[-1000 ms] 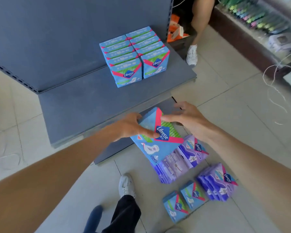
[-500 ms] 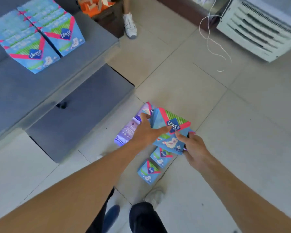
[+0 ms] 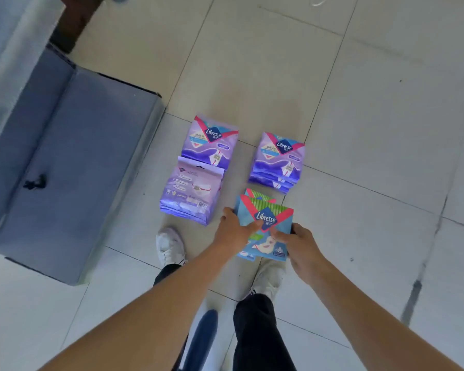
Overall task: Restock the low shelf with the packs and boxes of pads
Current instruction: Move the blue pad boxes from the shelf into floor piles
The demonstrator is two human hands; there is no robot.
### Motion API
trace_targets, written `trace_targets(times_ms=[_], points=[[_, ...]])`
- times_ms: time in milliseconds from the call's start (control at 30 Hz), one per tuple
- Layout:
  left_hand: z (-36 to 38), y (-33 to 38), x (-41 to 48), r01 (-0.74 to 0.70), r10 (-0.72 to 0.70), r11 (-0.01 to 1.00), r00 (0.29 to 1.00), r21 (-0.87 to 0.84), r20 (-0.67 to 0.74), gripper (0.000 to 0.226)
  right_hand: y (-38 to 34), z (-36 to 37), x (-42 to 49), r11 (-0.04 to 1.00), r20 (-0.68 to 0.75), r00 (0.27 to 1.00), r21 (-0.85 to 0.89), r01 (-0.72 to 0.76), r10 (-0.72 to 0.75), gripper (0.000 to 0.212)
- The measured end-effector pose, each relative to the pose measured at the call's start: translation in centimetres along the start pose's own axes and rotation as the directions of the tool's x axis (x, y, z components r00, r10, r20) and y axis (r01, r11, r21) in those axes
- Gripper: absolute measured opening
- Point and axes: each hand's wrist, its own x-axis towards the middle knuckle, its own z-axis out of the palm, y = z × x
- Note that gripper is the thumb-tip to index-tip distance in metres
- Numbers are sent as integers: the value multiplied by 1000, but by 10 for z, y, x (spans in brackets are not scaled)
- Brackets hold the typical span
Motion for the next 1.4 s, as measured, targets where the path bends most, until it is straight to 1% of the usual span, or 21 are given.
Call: trace_targets(times_ms=[67, 100, 133, 167, 233, 267, 367, 500, 600, 767, 867, 900, 967, 1000, 1033, 1133, 1233, 1300, 1333, 1400], points=[[9, -25, 39, -18, 17, 999, 1000, 32, 24, 101, 15, 3, 30, 1000, -29, 1000, -10, 10, -11, 45], [14, -35, 57, -29, 27, 997, 999, 67, 31, 99, 23, 5, 47, 1000, -44, 999, -15, 16, -17, 52], [18, -42, 74, -34, 31, 995, 999, 99, 40, 91, 30, 6, 64, 1000, -61, 998, -7, 19, -19, 55], [21, -44, 87, -33, 28, 991, 999, 131, 41, 79, 36, 6, 81, 1000, -74, 997, 2, 28, -28, 54], [30, -49, 119, -59, 50, 984, 997, 170, 53, 56, 47, 5, 118, 999, -84, 996, 26, 42, -40, 46], [35, -53, 137, -80, 73, 979, 996, 188, 41, 53, 50, 6, 135, 998, -85, 995, 44, 48, -44, 44], [48, -61, 179, -112, 105, 960, 994, 255, 42, 58, 62, 3, 179, 995, -110, 993, 86, 56, -46, 52], [59, -80, 215, -98, 85, 943, 995, 318, 55, 57, 80, 3, 222, 999, -137, 990, 29, 26, -22, 46], [66, -90, 230, -93, 84, 934, 996, 344, 39, 58, 87, 3, 240, 1000, -133, 991, 15, 20, -18, 51], [67, -89, 231, -87, 83, 926, 996, 366, 28, 60, 85, -1, 248, 1000, -148, 989, -31, -6, 1, 38], [64, -81, 218, -61, 58, 923, 998, 379, 19, 70, 74, -1, 233, 993, -167, 986, -110, -32, 13, 31], [62, -75, 211, -55, 57, 922, 998, 384, 7, 74, 67, 0, 226, 990, -189, 982, -134, -51, 25, 33], [54, -60, 194, -65, 75, 922, 997, 383, -12, 78, 51, 1, 210, 976, -246, 969, -201, -87, 36, 49], [49, -49, 185, -82, 96, 921, 995, 382, -19, 78, 42, 2, 201, 965, -257, 966, -246, -88, 22, 56], [41, -36, 174, -98, 118, 918, 993, 385, -30, 76, 31, 3, 190, 953, -255, 967, -292, -79, 2, 59], [1, 14, 138, -158, 197, 913, 978, 377, -67, 65, -21, 20, 144, 906, -212, 973, -422, -8, -90, 51], [-61, 76, 94, -251, 297, 908, 950, 335, -94, 59, -95, 53, 87, 870, -115, 978, -483, 99, -175, 34], [-115, 122, 58, -325, 377, 903, 913, 281, -155, 50, -150, 86, 45, 817, -43, 974, -554, 162, -223, 21], [-145, 145, 40, -359, 415, 893, 890, 271, -188, 44, -177, 103, 24, 772, 9, 963, -596, 221, -268, 22], [-210, 187, 2, -421, 496, 857, 831, 296, -253, 36, -230, 144, -13, 667, 129, 925, -658, 350, -358, 32]])
